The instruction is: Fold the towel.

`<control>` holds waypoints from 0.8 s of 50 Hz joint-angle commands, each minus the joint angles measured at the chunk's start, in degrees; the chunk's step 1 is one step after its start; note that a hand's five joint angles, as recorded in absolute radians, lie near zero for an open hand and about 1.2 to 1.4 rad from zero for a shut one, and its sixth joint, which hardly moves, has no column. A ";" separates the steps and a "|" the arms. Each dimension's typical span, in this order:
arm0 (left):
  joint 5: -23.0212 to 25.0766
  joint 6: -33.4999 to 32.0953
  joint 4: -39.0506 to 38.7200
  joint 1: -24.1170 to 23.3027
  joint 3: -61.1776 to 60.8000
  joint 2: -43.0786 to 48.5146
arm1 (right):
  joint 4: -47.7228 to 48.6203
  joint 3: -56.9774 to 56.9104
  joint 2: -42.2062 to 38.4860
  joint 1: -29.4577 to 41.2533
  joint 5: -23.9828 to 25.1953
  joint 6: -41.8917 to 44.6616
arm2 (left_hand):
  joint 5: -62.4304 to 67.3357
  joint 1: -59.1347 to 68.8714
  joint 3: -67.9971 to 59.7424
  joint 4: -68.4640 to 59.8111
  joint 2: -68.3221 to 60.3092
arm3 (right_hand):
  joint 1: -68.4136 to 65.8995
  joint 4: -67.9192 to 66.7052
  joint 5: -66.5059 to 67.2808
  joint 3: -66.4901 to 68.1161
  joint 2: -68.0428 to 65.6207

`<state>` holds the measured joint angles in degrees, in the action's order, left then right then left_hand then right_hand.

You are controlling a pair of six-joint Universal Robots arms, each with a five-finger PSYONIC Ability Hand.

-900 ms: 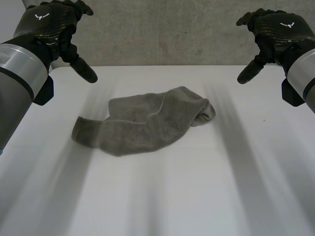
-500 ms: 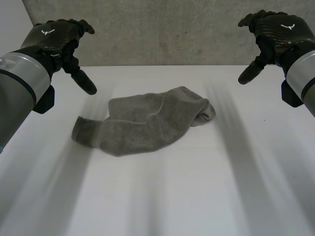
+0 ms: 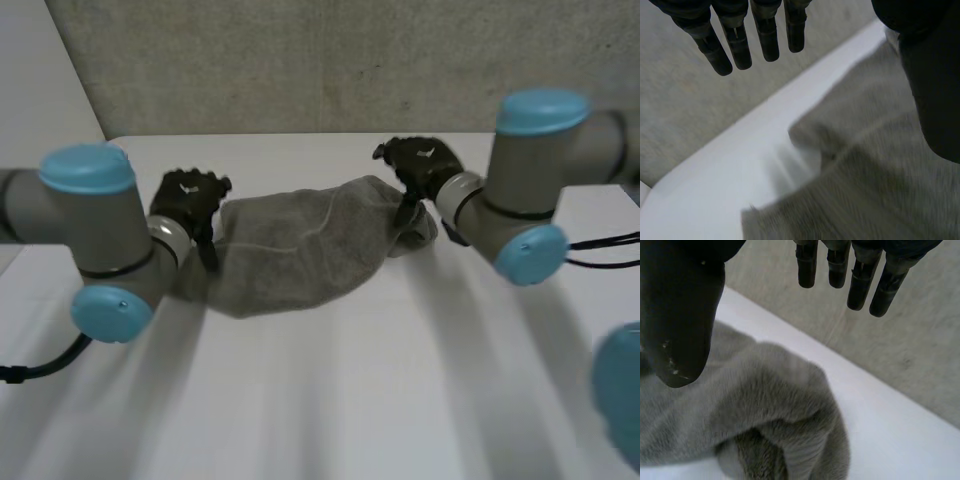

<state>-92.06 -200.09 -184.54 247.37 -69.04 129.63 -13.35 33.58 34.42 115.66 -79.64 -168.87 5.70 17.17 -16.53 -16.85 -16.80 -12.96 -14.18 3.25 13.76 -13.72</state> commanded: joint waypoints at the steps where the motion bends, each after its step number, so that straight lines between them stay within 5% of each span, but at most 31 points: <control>1: 1.09 -2.14 -1.26 -0.04 0.83 4.84 | -3.16 -14.40 -12.95 -0.08 -0.25 0.21 | -0.61 -2.08 1.44 1.76 1.71 | 2.96 4.18 -3.25 -3.76 3.72; 5: 3.29 -2.23 -0.48 -0.04 0.40 5.02 | -5.90 -17.32 -15.08 0.01 -0.51 1.00 | 2.07 0.60 -1.24 -0.92 -0.97 | -4.02 -2.80 3.73 3.22 -3.26; 8: 3.91 -2.23 0.05 -0.13 0.13 4.84 | -8.61 -18.03 -15.00 0.36 -0.60 2.14 | 7.30 5.83 -6.47 -6.15 -6.20 | -28.94 -27.72 28.66 28.14 -28.19; 9: 4.34 -2.23 1.10 -0.22 -0.13 4.49 | -10.01 -17.94 -14.30 0.44 -0.78 2.40 | 19.12 17.66 -18.30 -17.98 -18.03 | -45.90 -44.68 45.62 45.10 -45.15; 10: 4.70 -2.23 2.59 -0.22 -0.48 4.14 | -10.03 -17.94 -14.29 0.45 -0.78 2.41 | 37.56 36.09 -36.73 -36.41 -36.46 | -46.07 -44.85 45.79 45.27 -45.32; 11: 4.70 -2.23 2.60 -0.22 -0.48 4.14 | -11.59 -17.59 -12.90 0.53 -0.69 2.15 | 37.74 36.28 -36.92 -36.60 -36.65 | -59.22 -58.01 58.94 58.43 -58.47; 13: 4.88 -2.15 6.54 -0.31 -1.45 2.91 | -13.28 -16.89 -10.78 0.45 -0.78 1.88 | 64.20 62.73 -63.37 -63.05 -63.10 | -67.03 -65.82 66.75 66.24 -66.28; 15: 4.88 -2.06 8.47 -0.31 -2.06 2.21 | -14.69 -15.48 -8.67 0.27 -1.13 1.97 | 64.30 62.83 -63.47 -63.15 -63.20 | -67.04 -65.82 66.75 66.24 -66.28; 23: 5.93 -1.44 13.76 -0.31 -12.93 -5.86 | -21.98 5.44 6.19 -0.35 -0.95 6.45 | 64.30 62.83 -63.47 -63.15 -63.20 | -67.04 -65.82 66.75 66.24 -66.28; 27: 7.95 -1.53 13.77 0.04 -20.52 -11.60 | -20.58 26.20 18.97 -1.66 -0.78 15.91 | 64.30 62.83 -63.47 -63.15 -63.20 | -67.04 -65.82 66.75 66.24 -66.28; 35: 15.60 -1.53 13.06 6.46 -36.87 -27.59 | -15.83 48.39 33.68 -2.80 -0.60 25.25 | 64.30 62.83 -63.47 -63.15 -63.20 | -67.04 -65.82 66.75 66.24 -66.28; 36: 16.99 -1.44 12.45 7.42 -38.35 -29.68 | -15.65 49.72 35.35 -3.50 -0.51 25.87 | 64.30 62.83 -63.47 -63.15 -63.20 | -49.44 -48.23 49.16 48.65 -48.69; 37: 17.88 -1.27 11.58 7.95 -39.32 -31.18 | -15.65 49.74 35.37 -3.51 -0.51 25.87 | 64.30 62.83 -63.47 -63.15 -63.20 | -49.27 -48.05 48.99 48.47 -48.52; 39: 18.15 -1.27 10.35 8.04 -39.42 -32.15 | -15.57 50.53 38.69 -5.17 -0.34 26.22 | 64.30 62.83 -63.47 -63.15 -63.20 | 2.96 4.18 -3.25 -3.76 3.72; 40: 18.15 -1.09 8.60 8.13 -39.25 -32.77 | -15.56 50.53 38.71 -5.18 -0.34 26.23 | 64.30 62.83 -63.47 -63.15 -63.20 | 2.96 4.18 -3.25 -3.76 3.72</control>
<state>-76.48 -201.52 -171.81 253.52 -105.79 102.06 -31.28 80.43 67.70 112.54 -80.11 -144.73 68.64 77.76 -79.01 -77.60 -77.69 -51.74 -53.31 42.75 53.31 -52.14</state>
